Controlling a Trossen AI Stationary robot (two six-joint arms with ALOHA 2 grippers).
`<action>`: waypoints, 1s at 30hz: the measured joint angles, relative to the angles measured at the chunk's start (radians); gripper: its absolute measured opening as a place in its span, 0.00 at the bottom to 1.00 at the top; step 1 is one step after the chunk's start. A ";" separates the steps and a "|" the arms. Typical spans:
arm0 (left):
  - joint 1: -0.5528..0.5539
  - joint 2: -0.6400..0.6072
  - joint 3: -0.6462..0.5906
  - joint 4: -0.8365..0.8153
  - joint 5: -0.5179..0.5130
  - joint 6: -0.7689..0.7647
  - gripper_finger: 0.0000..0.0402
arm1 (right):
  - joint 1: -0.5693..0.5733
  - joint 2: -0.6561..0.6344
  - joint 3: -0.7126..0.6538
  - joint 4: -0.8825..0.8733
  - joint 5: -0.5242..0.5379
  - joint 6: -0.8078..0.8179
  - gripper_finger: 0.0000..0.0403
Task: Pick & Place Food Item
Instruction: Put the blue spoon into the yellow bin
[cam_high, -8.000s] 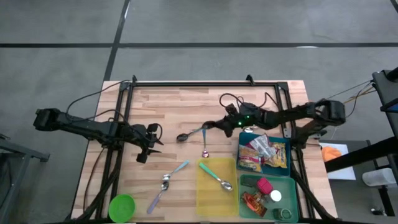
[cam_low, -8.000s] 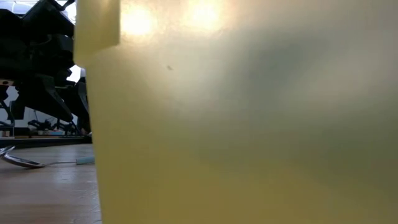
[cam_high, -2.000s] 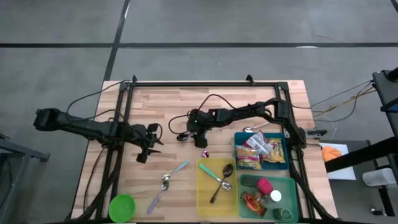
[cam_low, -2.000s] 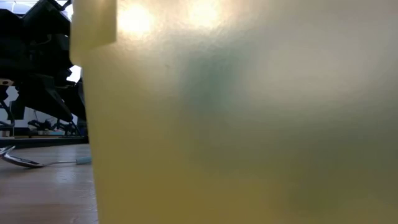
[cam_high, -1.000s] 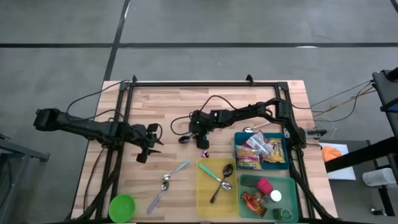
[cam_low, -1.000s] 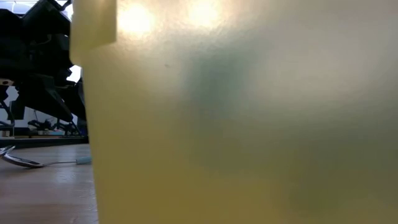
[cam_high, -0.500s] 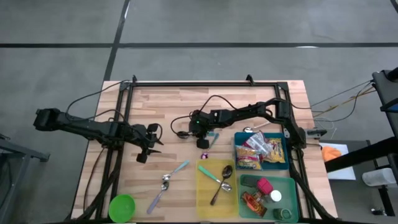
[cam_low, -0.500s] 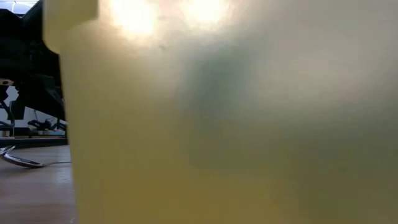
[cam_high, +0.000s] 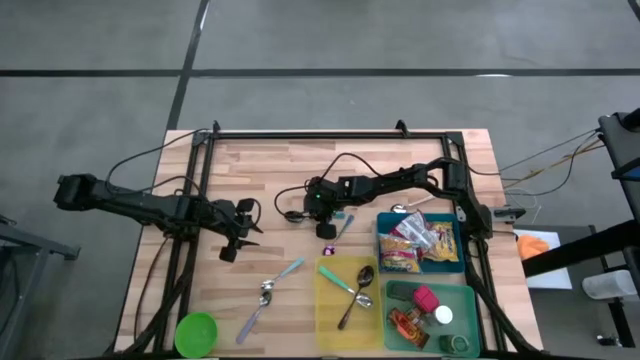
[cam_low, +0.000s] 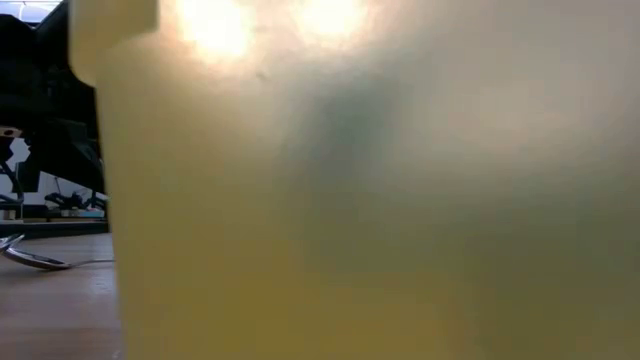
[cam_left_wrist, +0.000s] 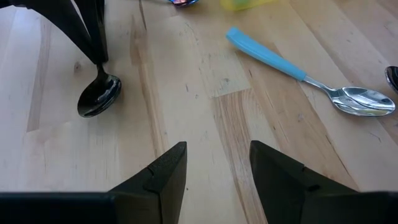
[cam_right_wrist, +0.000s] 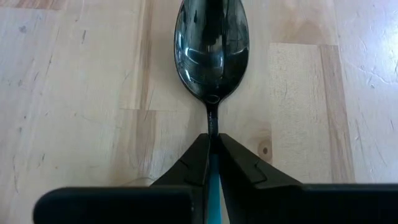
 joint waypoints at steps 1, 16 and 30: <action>0.000 0.000 0.000 0.000 0.000 0.000 0.43 | 0.001 0.000 0.000 0.000 0.000 0.000 0.05; 0.000 0.000 0.000 0.000 0.000 0.000 0.43 | 0.015 -0.055 0.007 -0.012 0.025 -0.003 0.05; 0.000 0.000 0.000 0.000 0.000 0.003 0.43 | 0.103 -0.275 0.003 -0.166 0.024 0.098 0.05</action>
